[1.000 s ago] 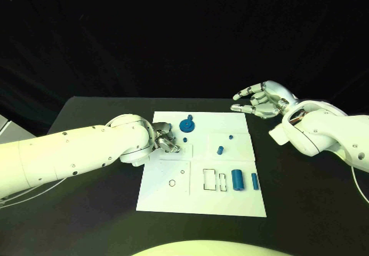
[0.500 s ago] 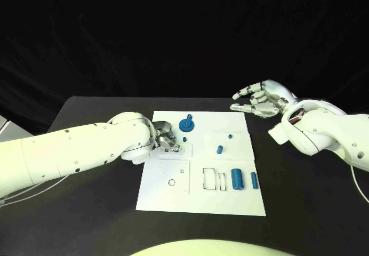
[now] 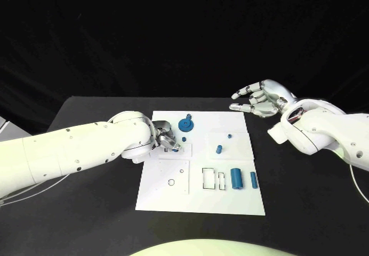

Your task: Assemble the parts on the task board

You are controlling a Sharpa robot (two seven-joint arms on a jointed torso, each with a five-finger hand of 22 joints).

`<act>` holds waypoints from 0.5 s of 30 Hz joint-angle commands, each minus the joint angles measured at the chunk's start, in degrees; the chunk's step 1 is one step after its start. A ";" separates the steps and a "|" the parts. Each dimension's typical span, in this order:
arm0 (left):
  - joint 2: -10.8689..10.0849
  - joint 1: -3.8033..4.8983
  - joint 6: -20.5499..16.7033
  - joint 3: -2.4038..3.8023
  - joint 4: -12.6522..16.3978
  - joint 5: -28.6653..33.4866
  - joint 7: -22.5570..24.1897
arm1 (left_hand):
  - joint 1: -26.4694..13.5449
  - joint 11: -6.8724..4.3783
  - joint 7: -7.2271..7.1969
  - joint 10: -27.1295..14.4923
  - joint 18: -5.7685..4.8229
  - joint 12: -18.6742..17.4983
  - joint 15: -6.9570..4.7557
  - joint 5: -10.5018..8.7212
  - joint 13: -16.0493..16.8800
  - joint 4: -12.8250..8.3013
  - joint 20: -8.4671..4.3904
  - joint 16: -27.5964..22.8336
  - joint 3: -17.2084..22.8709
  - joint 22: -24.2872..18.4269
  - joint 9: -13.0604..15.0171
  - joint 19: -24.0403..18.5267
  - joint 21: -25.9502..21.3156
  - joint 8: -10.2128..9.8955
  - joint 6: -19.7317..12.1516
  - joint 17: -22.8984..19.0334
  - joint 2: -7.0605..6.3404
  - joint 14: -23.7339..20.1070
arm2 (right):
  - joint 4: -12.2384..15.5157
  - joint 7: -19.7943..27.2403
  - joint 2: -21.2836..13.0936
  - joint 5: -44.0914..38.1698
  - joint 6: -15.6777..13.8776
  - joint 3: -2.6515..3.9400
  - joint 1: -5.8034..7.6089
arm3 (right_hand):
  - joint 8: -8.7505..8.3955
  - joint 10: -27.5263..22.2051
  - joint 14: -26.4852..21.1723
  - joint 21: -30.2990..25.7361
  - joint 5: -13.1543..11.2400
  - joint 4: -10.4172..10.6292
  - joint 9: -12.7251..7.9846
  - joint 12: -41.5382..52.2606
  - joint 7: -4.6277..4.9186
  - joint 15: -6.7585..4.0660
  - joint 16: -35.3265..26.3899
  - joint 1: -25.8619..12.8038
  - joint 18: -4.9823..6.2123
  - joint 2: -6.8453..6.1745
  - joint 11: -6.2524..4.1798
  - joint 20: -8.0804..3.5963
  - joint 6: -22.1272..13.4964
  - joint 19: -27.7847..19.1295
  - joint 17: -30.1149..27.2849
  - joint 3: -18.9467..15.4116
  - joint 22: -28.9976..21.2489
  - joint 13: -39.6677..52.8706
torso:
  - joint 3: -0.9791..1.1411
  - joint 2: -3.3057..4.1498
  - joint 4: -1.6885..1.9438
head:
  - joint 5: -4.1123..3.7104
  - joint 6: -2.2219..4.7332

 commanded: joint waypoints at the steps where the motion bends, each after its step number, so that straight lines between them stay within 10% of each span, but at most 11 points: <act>1: 0.40 -0.63 2.80 -0.48 -0.11 1.02 -0.27 | -0.42 -0.24 -0.68 0.32 -0.45 0.39 -0.50 -0.14 0.09 -3.15 -0.16 0.21 2.01 3.54 -0.25 0.36 0.18 0.11 0.14 15.09 0.64 5.95 | 0.08 0.24 0.00 -0.52 0.79 0.01 -0.03 | 0.19 -0.57 4.49 -0.21 0.33 -0.16 -0.09 -0.35 0.08 0.08 -0.30 -0.12 1.12 0.62 -0.03 0.34 -0.09 1.33 9.75 -0.43 9.55 4.29 | -0.04 0.02 0.04 | -0.04 0.06; 15: 0.35 -0.63 2.87 -0.49 -0.58 0.55 -0.35 | -0.69 -0.34 -0.84 0.19 -0.47 0.76 -0.64 -0.48 0.24 1.13 -0.38 0.21 -8.72 3.64 -1.74 0.48 0.04 0.34 0.79 15.09 0.96 5.95 | 0.24 0.24 -0.14 -0.72 0.49 0.00 -0.03 | 0.19 -0.67 4.48 -0.30 0.25 -0.16 -0.10 -0.46 0.08 0.09 -0.32 -0.13 1.14 0.59 -0.03 0.34 -0.10 1.30 9.73 -0.51 9.51 4.18 | -0.07 -0.01 0.01 | -0.09 0.07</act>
